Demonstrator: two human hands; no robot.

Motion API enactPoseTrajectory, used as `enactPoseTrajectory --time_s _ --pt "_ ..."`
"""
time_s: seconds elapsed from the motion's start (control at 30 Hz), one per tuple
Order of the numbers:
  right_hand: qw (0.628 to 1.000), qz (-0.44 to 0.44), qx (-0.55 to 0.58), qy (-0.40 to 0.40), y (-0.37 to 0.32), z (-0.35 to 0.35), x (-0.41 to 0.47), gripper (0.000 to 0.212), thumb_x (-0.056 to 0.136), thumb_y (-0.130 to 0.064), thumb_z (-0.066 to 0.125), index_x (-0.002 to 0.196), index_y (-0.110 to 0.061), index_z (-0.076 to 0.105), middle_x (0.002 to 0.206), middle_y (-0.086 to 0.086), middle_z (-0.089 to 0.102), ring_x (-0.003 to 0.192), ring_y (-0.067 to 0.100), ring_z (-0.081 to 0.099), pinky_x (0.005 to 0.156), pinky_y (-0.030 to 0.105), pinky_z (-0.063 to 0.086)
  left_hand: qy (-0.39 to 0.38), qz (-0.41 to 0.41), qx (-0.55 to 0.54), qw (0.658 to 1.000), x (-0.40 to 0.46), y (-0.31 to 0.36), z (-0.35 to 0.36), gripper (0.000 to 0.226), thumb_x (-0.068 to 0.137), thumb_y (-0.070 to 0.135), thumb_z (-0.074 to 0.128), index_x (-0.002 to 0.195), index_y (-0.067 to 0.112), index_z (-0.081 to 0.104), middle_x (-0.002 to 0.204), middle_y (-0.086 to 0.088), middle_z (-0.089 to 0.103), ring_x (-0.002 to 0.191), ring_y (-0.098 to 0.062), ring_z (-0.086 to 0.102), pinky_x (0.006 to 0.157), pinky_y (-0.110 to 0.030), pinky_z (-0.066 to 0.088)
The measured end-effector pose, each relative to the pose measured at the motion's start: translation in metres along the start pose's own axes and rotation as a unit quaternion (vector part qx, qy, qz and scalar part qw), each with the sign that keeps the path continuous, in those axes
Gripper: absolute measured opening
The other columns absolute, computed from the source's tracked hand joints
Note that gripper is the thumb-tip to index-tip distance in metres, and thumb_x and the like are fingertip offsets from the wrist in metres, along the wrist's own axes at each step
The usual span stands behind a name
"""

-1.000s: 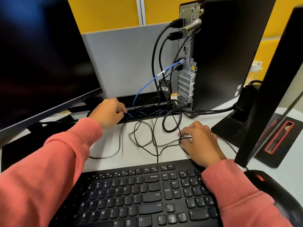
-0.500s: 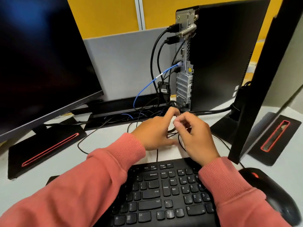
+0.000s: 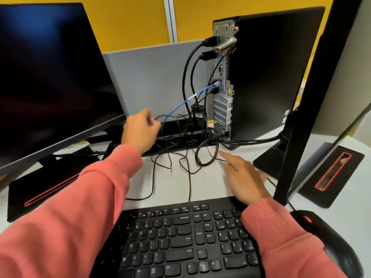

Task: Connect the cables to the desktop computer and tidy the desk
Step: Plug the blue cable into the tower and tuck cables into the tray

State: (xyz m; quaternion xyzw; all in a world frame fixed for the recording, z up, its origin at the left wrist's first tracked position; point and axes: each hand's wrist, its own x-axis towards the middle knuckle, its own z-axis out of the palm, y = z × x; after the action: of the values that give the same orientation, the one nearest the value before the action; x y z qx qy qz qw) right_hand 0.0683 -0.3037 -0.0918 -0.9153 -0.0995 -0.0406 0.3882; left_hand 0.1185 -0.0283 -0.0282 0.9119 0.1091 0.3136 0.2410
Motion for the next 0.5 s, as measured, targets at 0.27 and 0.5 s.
enactPoseTrajectory --time_s 0.27,0.5 --pt "0.991 0.022 -0.112 0.071 -0.002 0.000 0.000 0.022 0.099 -0.028 0.053 0.086 -0.027 0.071 0.094 -0.008 0.062 0.100 0.018 0.051 0.058 0.002 0.007 -0.095 -0.074 0.113 0.986 0.013 -0.057 -0.005 0.011 0.094 0.024 0.059 0.086 0.019 0.066 0.087 -0.009 0.069 0.082 -0.032 0.064 0.073 -0.035 0.049" --pt "0.966 0.038 -0.245 0.073 -0.008 -0.001 -0.001 0.019 0.099 -0.021 0.053 0.098 -0.036 0.064 0.099 -0.013 0.062 0.109 0.015 0.043 0.063 0.040 0.013 -0.142 0.017 -0.013 0.990 -0.001 -0.041 -0.028 0.008 0.096 0.026 0.068 0.103 0.027 0.071 0.085 0.000 0.068 0.076 -0.011 0.060 0.072 -0.024 0.041"
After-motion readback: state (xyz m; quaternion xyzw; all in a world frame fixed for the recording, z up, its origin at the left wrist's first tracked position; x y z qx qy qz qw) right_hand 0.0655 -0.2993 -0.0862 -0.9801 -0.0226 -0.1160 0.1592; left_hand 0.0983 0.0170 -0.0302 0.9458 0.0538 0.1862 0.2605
